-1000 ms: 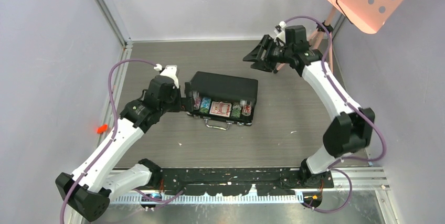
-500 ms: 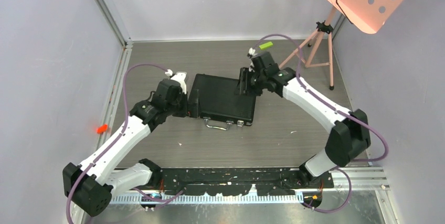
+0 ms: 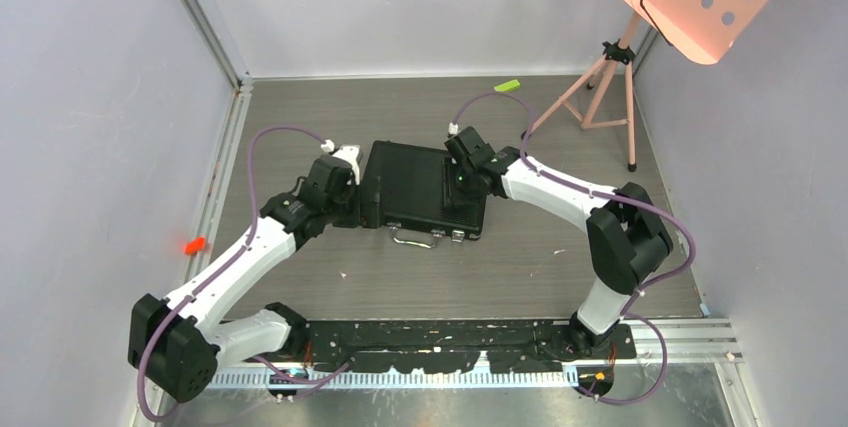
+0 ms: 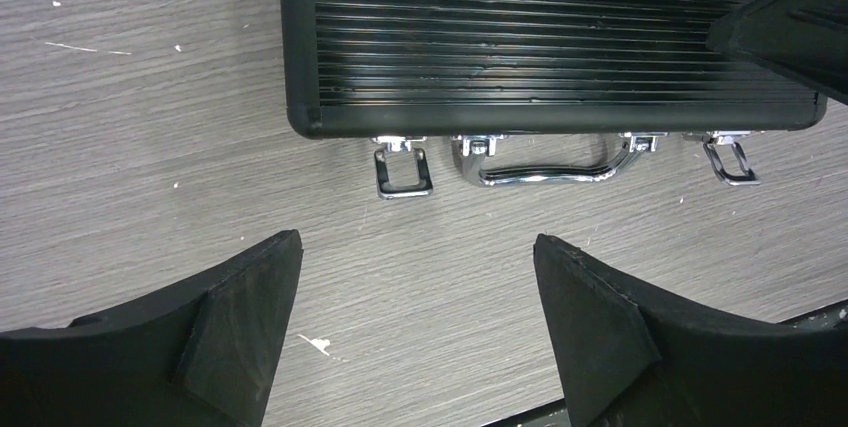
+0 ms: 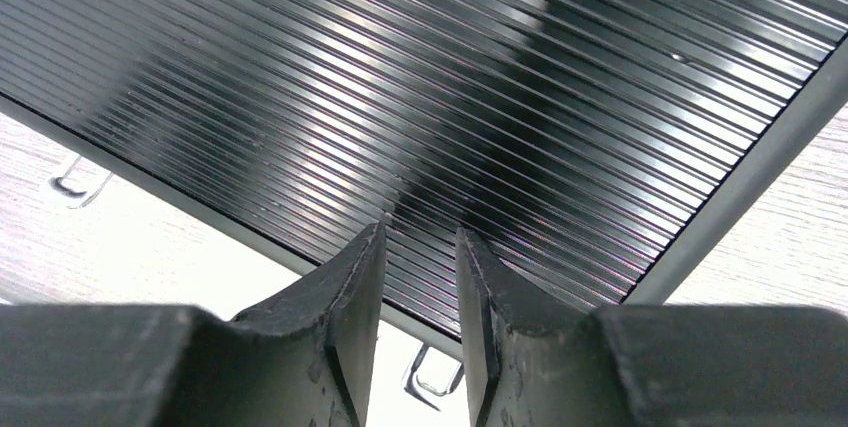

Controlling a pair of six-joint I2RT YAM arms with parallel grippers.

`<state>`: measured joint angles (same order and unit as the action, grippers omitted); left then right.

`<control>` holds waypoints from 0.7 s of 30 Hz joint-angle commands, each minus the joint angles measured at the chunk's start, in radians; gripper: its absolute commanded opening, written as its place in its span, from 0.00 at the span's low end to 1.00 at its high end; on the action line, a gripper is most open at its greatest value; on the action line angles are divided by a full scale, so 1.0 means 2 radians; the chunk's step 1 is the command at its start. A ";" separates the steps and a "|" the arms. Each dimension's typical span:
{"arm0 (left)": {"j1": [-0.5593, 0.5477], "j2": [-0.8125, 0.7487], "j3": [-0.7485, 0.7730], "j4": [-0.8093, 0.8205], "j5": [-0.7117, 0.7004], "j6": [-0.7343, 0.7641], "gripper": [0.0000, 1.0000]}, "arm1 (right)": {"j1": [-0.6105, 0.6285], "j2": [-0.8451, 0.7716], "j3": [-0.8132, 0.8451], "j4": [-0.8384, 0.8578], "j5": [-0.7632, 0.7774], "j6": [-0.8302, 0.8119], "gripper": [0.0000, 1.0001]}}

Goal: Pack up texas hold em set

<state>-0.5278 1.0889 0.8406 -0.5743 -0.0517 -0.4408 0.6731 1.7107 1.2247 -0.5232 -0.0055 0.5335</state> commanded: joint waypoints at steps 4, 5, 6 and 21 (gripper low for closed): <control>0.003 0.023 0.025 0.030 0.000 0.020 0.77 | 0.010 0.023 -0.050 -0.001 0.054 0.005 0.33; 0.003 0.028 0.025 0.031 0.002 0.019 0.70 | 0.011 0.024 -0.054 0.000 0.055 0.006 0.28; 0.003 0.033 0.024 0.034 0.004 0.017 0.62 | 0.012 0.023 -0.056 0.000 0.056 0.006 0.25; 0.003 0.111 -0.013 0.090 0.005 -0.016 0.00 | 0.012 0.009 -0.064 -0.002 0.060 0.007 0.17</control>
<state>-0.5278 1.2640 0.8349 -0.4446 -0.0330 -0.4454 0.6930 1.6817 1.1584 -0.4362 0.0628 0.5529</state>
